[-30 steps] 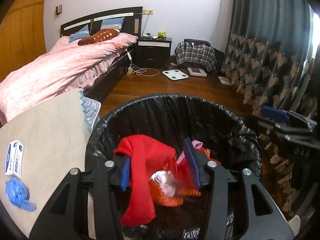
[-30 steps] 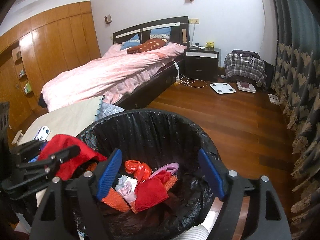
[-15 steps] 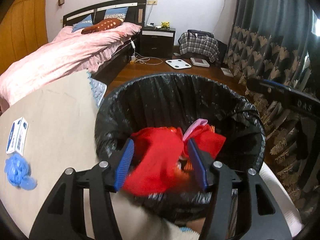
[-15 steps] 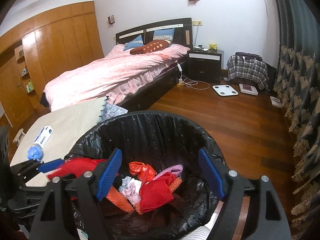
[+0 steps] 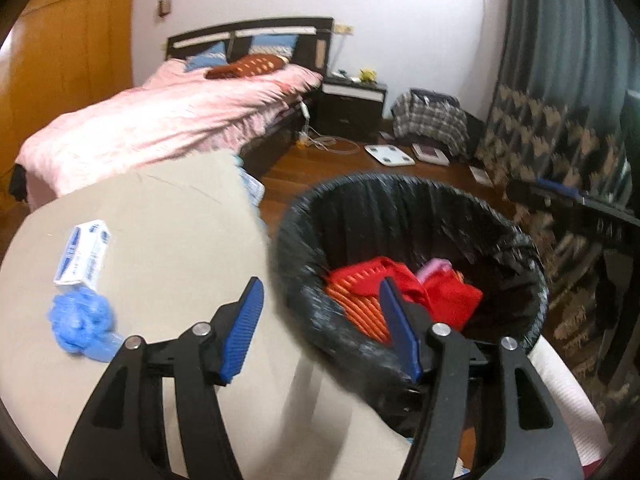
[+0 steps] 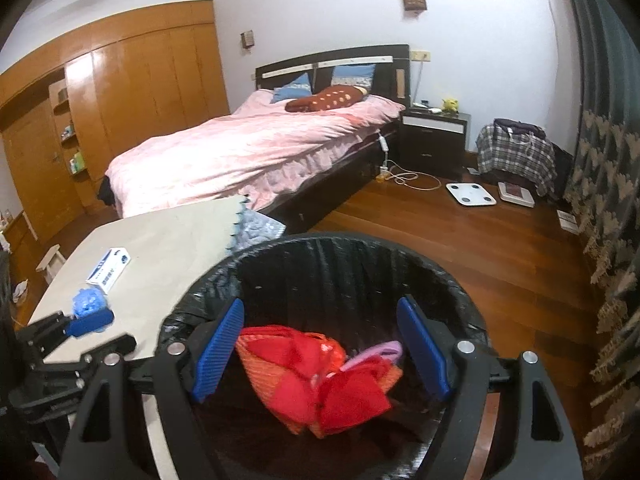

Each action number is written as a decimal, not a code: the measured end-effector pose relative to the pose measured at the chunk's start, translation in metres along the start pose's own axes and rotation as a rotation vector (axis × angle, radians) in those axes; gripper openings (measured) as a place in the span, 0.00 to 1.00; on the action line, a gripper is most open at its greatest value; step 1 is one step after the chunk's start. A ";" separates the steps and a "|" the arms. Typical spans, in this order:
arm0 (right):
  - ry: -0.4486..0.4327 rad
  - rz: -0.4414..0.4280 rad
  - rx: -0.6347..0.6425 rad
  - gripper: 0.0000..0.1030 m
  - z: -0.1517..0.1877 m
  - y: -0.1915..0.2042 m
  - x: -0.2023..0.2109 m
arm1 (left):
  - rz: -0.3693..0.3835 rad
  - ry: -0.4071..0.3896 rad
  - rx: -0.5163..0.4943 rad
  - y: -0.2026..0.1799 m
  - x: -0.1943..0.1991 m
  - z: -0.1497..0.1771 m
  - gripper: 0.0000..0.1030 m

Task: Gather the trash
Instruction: 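Move both grippers from the bin back to the table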

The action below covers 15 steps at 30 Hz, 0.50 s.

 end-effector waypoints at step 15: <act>-0.034 -0.130 0.106 0.79 -0.020 0.099 -0.025 | -0.194 -0.082 0.133 0.100 0.031 -0.009 0.75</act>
Point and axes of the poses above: each gripper's, at about its wrist camera, not at the fingertips, and x roughly against the way its jaws point, y to its left, z to its underside, the point moved 1 cm from there along -x, roughly the way its jaws point, and after that the axes turned 9 degrees about -z, right-handed, at the moved point
